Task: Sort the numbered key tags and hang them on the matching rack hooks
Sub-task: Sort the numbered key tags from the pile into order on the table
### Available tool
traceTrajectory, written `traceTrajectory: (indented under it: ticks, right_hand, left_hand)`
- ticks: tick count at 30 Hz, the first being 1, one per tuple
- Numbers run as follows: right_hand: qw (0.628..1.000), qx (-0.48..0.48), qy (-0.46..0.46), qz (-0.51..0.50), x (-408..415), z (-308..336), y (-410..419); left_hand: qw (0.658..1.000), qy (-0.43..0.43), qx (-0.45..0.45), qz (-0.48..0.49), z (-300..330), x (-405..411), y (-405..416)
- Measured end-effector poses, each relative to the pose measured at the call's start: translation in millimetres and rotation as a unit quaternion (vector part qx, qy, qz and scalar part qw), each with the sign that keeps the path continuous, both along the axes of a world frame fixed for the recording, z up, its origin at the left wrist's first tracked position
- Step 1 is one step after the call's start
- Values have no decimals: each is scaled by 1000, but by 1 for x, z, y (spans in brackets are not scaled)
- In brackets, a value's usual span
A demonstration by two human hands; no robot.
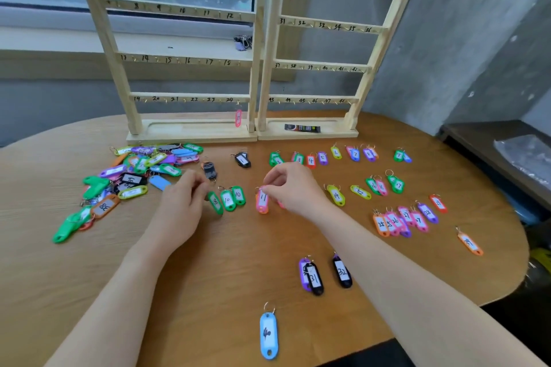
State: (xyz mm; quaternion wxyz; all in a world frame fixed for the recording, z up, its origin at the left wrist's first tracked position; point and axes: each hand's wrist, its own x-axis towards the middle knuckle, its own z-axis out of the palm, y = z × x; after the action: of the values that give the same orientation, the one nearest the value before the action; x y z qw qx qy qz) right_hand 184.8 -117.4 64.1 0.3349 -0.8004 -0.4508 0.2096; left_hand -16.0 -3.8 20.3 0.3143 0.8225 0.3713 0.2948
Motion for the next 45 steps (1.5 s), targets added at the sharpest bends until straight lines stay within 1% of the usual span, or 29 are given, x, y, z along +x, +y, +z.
traceTrajectory:
  ticks: [4,7,9,16,21,24,30,32,35,36,41,45]
  right_hand:
    - [999,-20,-24,12,2,-2,9]
    - [999,-26,-30,17,5,-5,14]
    - [998,-36,-53,23,7,-8,16]
    - [992,-53,-115,28,13,-15,16]
    - [991,-49,-123,32,15,-13,8]
    - [991,-53,-119,35,15,-15,5]
    - [991,-33,-121,55,16,-13,0]
    - [992,-19,-109,59,19,-13,-1]
    - [997,13,-49,64,25,-13,-6]
    - [997,21,-42,66,28,-12,-10]
    - [996,44,-43,60,54,-5,-44]
    - [998,52,-38,26,86,-4,-84]
  left_hand:
    - [998,-29,-27,-39,3,6,-7]
    - [997,-26,-43,-65,3,7,-8]
    - [995,-20,-55,-80,4,9,-9]
    - [991,-36,-77,-101,8,10,-14]
    - [989,-45,-79,-115,6,13,-20]
    - [986,-81,-95,-114,10,22,-24]
    - [986,-77,-73,-126,28,32,-36]
    - [987,-70,-76,-124,32,32,-40]
    - [987,-64,-82,-121,43,34,-50]
    - [987,-63,-82,-122,47,36,-54]
    - [988,-32,-57,-138,64,54,-72]
    - [987,-1,-46,-157,69,81,-86]
